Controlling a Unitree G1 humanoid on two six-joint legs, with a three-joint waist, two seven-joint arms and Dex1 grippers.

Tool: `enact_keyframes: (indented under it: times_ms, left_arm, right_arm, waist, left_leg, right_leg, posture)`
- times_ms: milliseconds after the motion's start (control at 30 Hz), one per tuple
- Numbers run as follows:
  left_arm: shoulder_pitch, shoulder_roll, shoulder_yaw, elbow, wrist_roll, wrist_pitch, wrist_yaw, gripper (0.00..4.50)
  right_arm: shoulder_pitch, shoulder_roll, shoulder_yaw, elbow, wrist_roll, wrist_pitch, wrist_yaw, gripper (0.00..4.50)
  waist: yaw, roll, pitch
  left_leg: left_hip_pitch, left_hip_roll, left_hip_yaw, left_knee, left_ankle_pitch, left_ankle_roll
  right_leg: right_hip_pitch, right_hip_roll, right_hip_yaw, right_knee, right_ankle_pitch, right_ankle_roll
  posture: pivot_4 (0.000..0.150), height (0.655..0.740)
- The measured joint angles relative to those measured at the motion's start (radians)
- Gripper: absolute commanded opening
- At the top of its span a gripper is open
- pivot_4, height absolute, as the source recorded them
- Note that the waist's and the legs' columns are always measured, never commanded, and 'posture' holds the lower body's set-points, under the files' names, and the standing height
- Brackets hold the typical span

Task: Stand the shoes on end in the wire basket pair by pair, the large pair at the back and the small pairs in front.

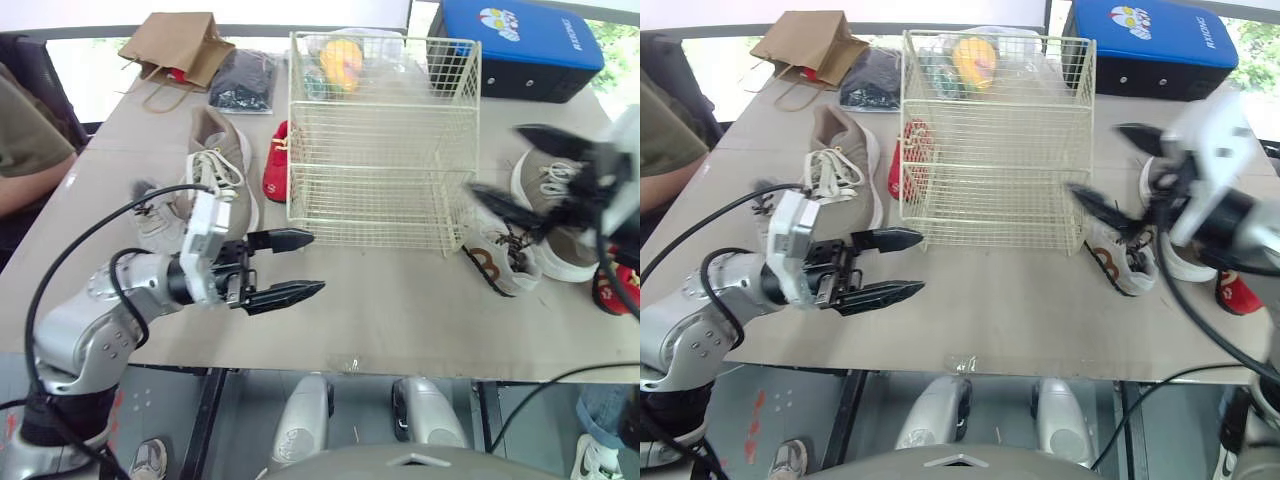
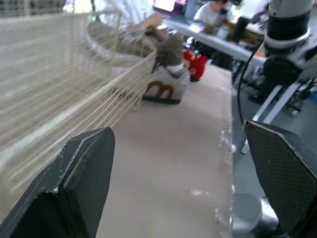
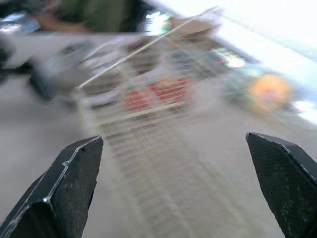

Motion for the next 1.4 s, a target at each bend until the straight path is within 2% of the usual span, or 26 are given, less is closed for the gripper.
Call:
enact_keyframes:
  times_ms: [167, 267, 400, 533, 767, 1000, 1033, 1133, 1367, 1400]
  left_arm:
    - [-0.140, -0.044, -0.090, 0.029, -0.024, 0.044, -0.025, 4.50]
    - [-0.193, -0.066, -0.114, 0.047, -0.022, 0.055, -0.019, 4.50]
    - [-0.249, -0.104, -0.147, 0.070, -0.010, 0.060, 0.006, 4.50]
    - [-0.271, -0.121, -0.151, 0.077, 0.005, 0.065, 0.025, 4.50]
    - [-0.349, -0.136, -0.152, 0.031, 0.009, 0.105, 0.134, 4.50]
    - [-0.474, -0.137, -0.144, 0.018, -0.023, 0.168, 0.212, 4.50]
    - [-0.497, -0.140, -0.144, 0.018, -0.032, 0.175, 0.223, 4.50]
    - [-0.510, -0.148, -0.144, 0.018, -0.042, 0.189, 0.242, 4.50]
    - [-0.506, -0.153, -0.146, 0.018, -0.052, 0.205, 0.254, 4.50]
    - [-0.506, -0.156, -0.146, 0.018, -0.051, 0.205, 0.254, 4.50]
  right_arm:
    - [0.325, 0.028, -0.267, -0.090, -0.134, 0.145, -0.137, 4.48]
    - [0.414, 0.044, -0.282, -0.108, -0.176, 0.167, -0.177, 4.48]
    - [0.391, 0.159, -0.235, -0.045, -0.219, 0.175, -0.269, 4.48]
    - [0.312, 0.212, -0.179, 0.063, -0.223, 0.142, -0.296, 4.48]
    - [0.191, 0.212, -0.084, 0.286, -0.226, 0.061, -0.306, 4.48]
    - [0.152, 0.195, -0.008, 0.447, -0.262, 0.032, -0.331, 4.48]
    - [0.148, 0.192, 0.000, 0.456, -0.263, 0.026, -0.331, 3.98]
    - [0.148, 0.191, 0.009, 0.466, -0.264, 0.002, -0.328, 2.86]
    - [0.179, 0.129, 0.057, 0.463, -0.290, -0.102, -0.311, 0.84]
    - [0.194, 0.120, 0.066, 0.457, -0.294, -0.116, -0.306, 0.44]
  waist:
    - [0.008, 0.001, 0.000]
    - [-0.018, 0.001, 0.000]
    - [-0.029, 0.001, -0.001]
    - [-0.027, 0.001, -0.001]
    - [-0.019, 0.001, 0.000]
    - [-0.021, 0.001, 0.000]
    - [-0.021, 0.001, 0.000]
    - [-0.026, 0.001, 0.000]
    - [-0.028, -0.001, -0.001]
    - [-0.027, -0.002, -0.002]
  left_leg:
    - [0.000, 0.000, 0.001, 0.000, 0.000, 0.000]
    - [0.002, 0.000, 0.003, 0.000, 0.000, 0.000]
    - [0.003, 0.001, 0.003, 0.001, 0.000, 0.000]
    - [0.003, 0.001, 0.003, 0.000, 0.000, 0.000]
    - [0.001, 0.001, 0.002, 0.000, 0.000, 0.000]
    - [0.001, 0.001, 0.002, 0.000, 0.000, 0.000]
    - [0.001, 0.001, 0.002, 0.000, 0.000, 0.000]
    - [0.002, 0.001, 0.002, 0.000, 0.000, 0.000]
    - [0.003, 0.001, 0.002, 0.001, 0.000, 0.000]
    - [0.003, 0.001, 0.002, 0.001, 0.000, 0.000]
  right_leg:
    - [0.000, 0.000, 0.001, 0.000, 0.000, 0.000]
    - [0.000, 0.000, 0.003, 0.001, 0.000, 0.000]
    - [0.001, 0.002, 0.004, 0.001, 0.000, 0.000]
    - [0.000, 0.002, 0.005, 0.001, -0.001, -0.001]
    - [0.000, 0.002, 0.004, 0.000, 0.000, 0.000]
    - [0.000, 0.002, 0.004, 0.001, 0.000, 0.000]
    - [0.000, 0.002, 0.004, 0.001, 0.000, 0.000]
    - [0.000, 0.002, 0.004, 0.001, 0.000, 0.000]
    - [0.002, 0.002, 0.005, 0.001, 0.000, 0.001]
    - [0.002, 0.002, 0.004, 0.001, 0.000, 0.001]
  posture:
    - [0.150, 0.7400]
    - [0.150, 0.7400]
    - [0.150, 0.7400]
    - [0.150, 0.7400]
    - [0.150, 0.7400]
    - [0.150, 0.7400]
    - [0.150, 0.7400]
    - [0.150, 0.7400]
    - [0.150, 0.7400]
    - [0.150, 0.7400]
